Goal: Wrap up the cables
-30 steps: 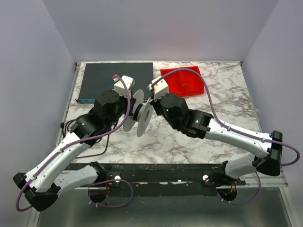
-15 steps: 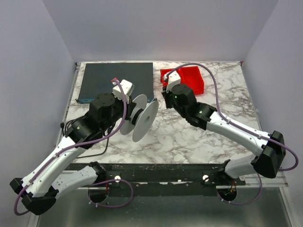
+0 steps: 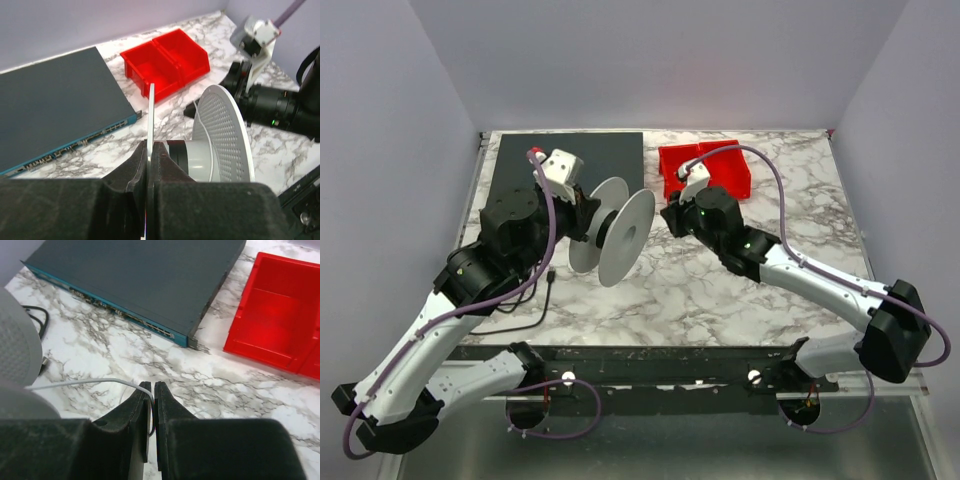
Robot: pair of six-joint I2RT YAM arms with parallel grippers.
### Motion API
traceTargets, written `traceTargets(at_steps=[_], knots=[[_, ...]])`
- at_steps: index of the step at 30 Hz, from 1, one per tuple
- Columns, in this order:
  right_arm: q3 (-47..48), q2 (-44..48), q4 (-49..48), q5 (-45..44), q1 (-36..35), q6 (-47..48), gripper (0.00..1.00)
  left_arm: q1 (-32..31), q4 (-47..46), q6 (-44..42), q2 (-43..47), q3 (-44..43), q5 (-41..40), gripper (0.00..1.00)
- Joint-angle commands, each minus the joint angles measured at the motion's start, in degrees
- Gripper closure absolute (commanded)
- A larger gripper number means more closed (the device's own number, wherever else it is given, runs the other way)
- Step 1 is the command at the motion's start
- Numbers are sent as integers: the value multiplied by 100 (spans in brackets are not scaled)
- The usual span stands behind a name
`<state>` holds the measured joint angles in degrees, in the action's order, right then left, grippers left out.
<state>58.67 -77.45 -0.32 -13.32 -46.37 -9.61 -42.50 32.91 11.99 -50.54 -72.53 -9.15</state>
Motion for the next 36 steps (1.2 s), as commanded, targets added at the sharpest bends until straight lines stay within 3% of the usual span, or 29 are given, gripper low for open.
traceTargets(at_steps=[1, 12, 25, 36], knots=[[-245, -2, -726, 576, 40, -413, 85, -4, -158, 383, -125, -631, -605, 100], [-230, -538, -1423, 1054, 40, -998, 83, -13, -236, 830, -353, -824, -1497, 100], [-361, -946, -2391, 1527, 40, -1651, 47, -152, -43, 1035, -827, -1587, -2109, 100], [-430, -1208, -3031, 1600, 39, -2003, 25, -389, 169, 955, -1084, -2227, -2590, 100]])
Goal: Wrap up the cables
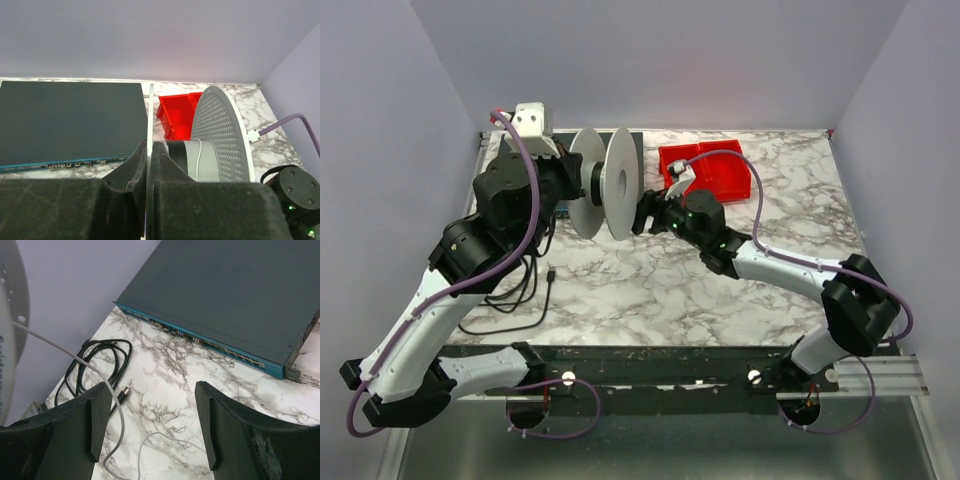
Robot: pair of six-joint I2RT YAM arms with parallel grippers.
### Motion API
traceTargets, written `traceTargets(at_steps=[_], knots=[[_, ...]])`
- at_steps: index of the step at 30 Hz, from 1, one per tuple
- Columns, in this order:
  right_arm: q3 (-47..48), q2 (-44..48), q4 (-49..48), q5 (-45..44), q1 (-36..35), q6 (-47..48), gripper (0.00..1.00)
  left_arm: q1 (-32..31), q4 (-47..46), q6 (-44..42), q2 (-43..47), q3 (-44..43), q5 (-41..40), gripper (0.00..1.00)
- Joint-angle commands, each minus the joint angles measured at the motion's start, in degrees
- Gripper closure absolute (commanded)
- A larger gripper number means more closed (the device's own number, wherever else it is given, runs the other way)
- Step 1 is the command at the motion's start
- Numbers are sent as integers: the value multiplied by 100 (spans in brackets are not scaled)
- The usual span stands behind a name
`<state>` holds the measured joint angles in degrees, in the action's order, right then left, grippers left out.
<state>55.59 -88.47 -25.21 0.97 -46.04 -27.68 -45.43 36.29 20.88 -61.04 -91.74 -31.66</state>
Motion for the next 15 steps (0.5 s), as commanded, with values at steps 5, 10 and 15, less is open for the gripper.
traceTargets(at_steps=[5, 10, 15], knots=[[-221, -146, -760, 273, 7, -350, 20, -150, -88, 74, -116, -509, -567, 100], [-501, -157, -1140, 458, 0, -661, 20, -176, -11, 121, -252, -750, -788, 100], [-711, -313, -1493, 461, -152, -898, 21, -191, 53, 197, -407, -931, -949, 100]])
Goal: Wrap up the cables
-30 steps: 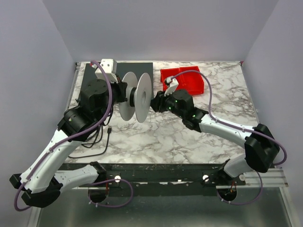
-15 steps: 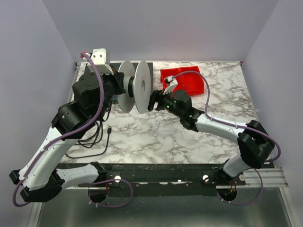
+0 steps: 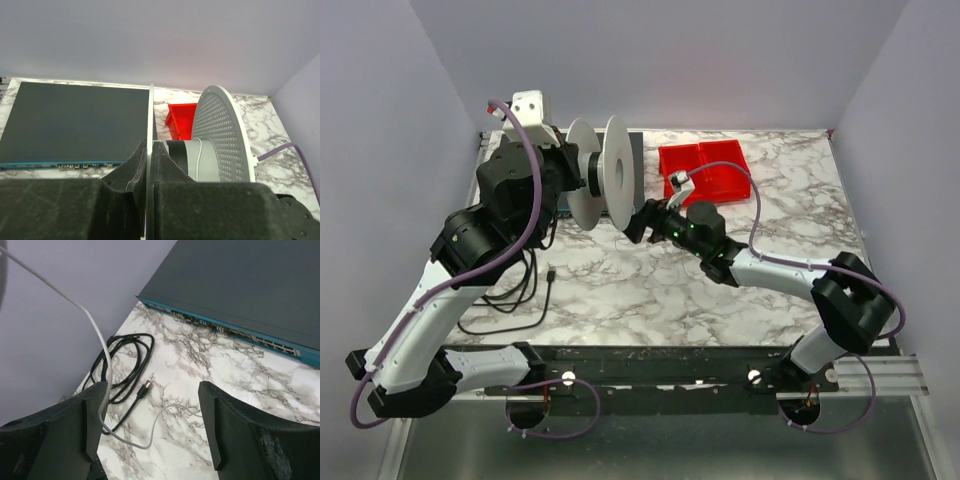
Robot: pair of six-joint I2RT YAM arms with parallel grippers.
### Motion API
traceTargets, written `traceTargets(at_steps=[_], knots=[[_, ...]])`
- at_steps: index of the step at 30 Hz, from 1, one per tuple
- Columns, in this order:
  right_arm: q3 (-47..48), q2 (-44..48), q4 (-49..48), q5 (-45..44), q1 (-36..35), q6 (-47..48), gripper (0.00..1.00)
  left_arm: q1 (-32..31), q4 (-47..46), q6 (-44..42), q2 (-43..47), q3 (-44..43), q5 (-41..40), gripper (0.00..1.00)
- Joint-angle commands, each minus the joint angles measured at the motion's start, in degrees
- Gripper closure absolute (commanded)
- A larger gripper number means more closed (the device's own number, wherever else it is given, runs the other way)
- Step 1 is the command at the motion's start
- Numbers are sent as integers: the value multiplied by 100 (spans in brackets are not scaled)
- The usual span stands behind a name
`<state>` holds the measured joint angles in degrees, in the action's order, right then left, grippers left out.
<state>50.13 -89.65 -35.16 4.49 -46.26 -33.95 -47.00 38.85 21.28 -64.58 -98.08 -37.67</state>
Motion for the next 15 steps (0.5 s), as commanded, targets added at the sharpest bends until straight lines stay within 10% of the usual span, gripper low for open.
traceTargets(at_steps=[1, 4, 10, 15], knots=[[-204, -220, -568, 87, -169, -298, 22, -37, -193, 174, -86, -320, -370, 100], [-238, -292, -674, -61, -296, -364, 31, -37, -187, 218, -133, -345, -413, 100], [-300, -268, -619, -514, -488, -463, 84, -37, -184, 280, -187, -322, -573, 100], [-215, -11, 113, -1052, -898, -210, 99, -15, -338, 259, -243, -203, -862, 100]])
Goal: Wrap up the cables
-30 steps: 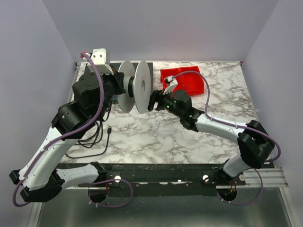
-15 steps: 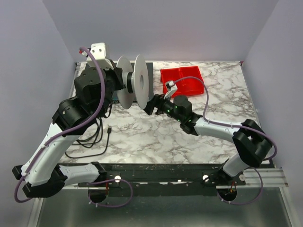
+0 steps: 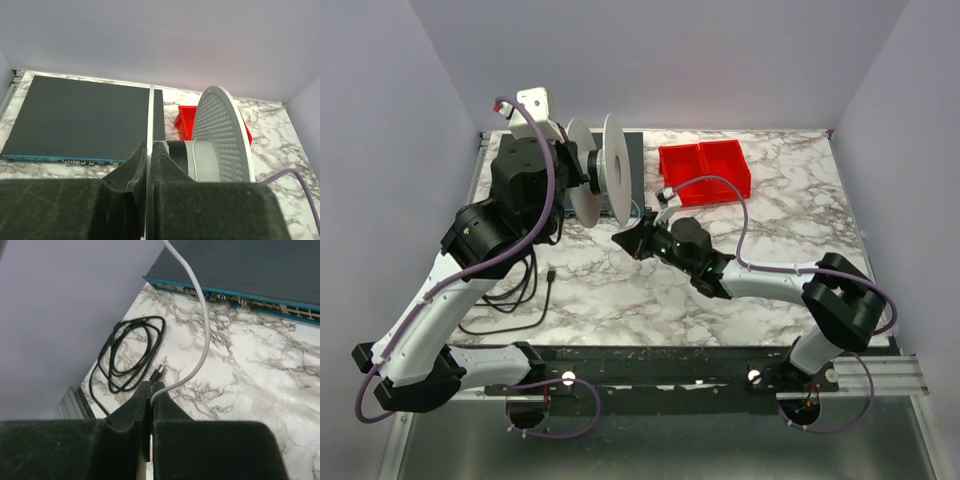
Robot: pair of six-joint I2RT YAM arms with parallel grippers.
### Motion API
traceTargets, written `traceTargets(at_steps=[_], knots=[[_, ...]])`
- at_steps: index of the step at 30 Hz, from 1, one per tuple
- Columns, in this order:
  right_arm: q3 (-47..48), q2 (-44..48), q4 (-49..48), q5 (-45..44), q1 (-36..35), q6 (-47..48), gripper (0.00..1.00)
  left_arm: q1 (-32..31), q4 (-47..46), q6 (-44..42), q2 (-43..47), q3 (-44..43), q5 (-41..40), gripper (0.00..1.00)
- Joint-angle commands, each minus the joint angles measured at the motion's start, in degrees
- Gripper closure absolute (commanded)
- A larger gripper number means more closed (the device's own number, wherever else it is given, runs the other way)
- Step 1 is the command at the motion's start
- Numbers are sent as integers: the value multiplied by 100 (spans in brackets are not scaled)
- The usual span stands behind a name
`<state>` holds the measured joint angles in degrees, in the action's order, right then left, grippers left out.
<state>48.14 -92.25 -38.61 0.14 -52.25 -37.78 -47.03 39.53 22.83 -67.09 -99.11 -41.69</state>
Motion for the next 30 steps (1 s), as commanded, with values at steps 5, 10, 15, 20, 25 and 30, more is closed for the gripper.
traceTargets(at_steps=[5, 10, 15, 20, 25, 30], knots=[[-230, 802, 1154, -913, -601, 291, 99, 216, -477, 64, -135, -92, -449, 100], [-279, 1229, 1956, -1232, -803, 508, 99, 361, -593, 43, -144, 173, -119, 100], [-120, 1356, 2679, -1177, -862, 730, 99, 361, -560, 200, -81, 689, 192, 100], [-128, 1457, 3192, -1036, -937, 817, 99, 361, -550, 421, 31, 1450, 530, 100], [-340, 1463, 3344, -867, -960, 641, 99, 361, -873, 419, 154, 2434, 938, 100], [-719, 1338, 3089, -634, -980, 258, 99, 366, -1706, 410, 278, 3661, 1229, 100]])
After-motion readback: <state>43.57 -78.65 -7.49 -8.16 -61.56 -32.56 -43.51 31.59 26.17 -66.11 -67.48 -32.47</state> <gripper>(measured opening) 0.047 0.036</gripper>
